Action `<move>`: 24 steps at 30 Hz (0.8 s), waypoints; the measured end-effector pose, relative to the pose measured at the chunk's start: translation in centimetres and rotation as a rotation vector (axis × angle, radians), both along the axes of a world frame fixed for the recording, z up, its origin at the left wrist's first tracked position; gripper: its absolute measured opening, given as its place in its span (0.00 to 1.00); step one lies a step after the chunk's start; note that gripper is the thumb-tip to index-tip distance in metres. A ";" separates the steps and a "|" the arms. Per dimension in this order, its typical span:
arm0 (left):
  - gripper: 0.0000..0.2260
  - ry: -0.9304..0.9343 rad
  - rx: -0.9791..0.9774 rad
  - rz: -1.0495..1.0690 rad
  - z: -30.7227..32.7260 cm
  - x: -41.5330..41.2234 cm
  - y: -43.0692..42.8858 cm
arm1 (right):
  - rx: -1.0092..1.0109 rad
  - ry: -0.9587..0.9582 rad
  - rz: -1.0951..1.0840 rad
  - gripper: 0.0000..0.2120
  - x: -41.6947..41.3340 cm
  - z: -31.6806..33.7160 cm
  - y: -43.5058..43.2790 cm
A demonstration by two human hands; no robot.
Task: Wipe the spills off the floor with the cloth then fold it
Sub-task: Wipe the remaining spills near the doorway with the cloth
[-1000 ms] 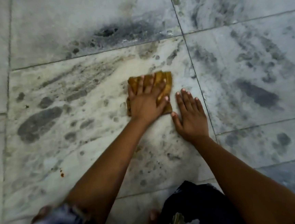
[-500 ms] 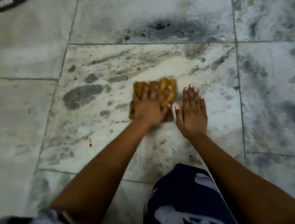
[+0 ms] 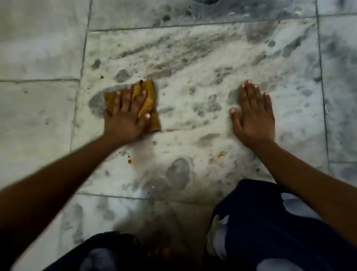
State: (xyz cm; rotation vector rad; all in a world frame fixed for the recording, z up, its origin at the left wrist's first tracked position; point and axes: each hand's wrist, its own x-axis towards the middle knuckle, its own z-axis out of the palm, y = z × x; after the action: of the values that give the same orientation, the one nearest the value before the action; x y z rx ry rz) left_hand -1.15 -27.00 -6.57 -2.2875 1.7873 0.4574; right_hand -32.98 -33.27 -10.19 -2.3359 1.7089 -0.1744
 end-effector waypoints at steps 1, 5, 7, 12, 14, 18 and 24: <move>0.35 -0.010 -0.020 0.039 0.0 -1.8 1.6 | -0.006 0.007 -0.004 0.33 0.0 0.0 0.1; 0.32 0.069 -0.037 -0.123 -0.1 -7.5 3.8 | -0.009 0.022 0.010 0.32 0.1 0.0 0.1; 0.31 0.079 -0.078 -0.213 -0.1 -7.1 3.0 | -0.009 0.025 -0.012 0.34 0.5 0.1 0.2; 0.31 0.087 -0.078 -0.013 0.0 1.1 1.6 | 0.072 0.006 -0.056 0.35 3.2 1.0 1.4; 0.33 0.083 -0.093 0.164 0.4 5.1 3.6 | 0.099 -0.027 0.017 0.34 4.6 1.3 2.0; 0.34 -0.005 -0.125 0.270 -0.2 3.5 9.9 | 0.114 -0.027 0.260 0.33 6.9 1.2 3.5; 0.31 0.086 -0.098 -0.165 -0.7 -3.1 11.3 | 0.095 0.013 0.230 0.33 8.1 0.7 4.1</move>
State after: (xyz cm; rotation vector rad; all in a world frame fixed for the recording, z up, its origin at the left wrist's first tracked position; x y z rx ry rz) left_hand -4.26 -15.67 -7.28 -2.1894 2.0635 0.4546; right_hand -24.83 -29.21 -9.52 -2.4420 1.4063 -0.0360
